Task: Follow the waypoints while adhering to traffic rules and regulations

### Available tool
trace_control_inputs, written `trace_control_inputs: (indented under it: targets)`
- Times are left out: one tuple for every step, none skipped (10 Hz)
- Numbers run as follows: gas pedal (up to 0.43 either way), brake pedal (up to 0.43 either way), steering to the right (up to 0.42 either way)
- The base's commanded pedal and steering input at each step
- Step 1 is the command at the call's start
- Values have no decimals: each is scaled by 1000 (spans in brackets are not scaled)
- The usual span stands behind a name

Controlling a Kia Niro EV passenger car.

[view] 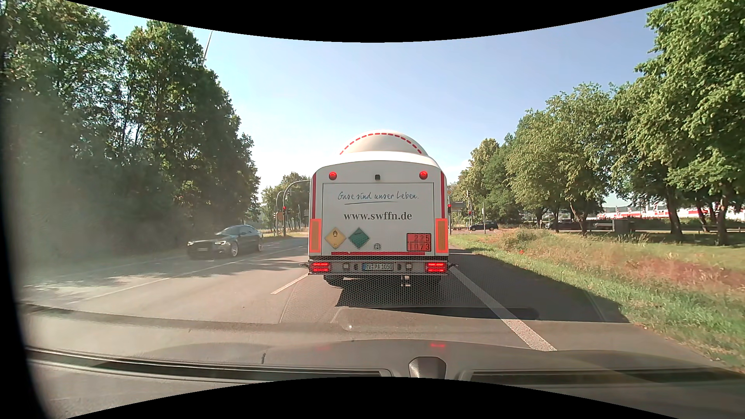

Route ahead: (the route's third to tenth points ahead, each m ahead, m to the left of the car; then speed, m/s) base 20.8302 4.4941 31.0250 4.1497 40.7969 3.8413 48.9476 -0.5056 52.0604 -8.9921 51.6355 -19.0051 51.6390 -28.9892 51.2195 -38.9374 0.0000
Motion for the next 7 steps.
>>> trace_control_inputs:
  targets:
    - [0, 6, 5]
    - [0, 6, 4]
    - [0, 6, 4]
    - [0, 6, 5]
    - [0, 6, 4]
    - [0, 6, 4]
    - [0, 6, 4]
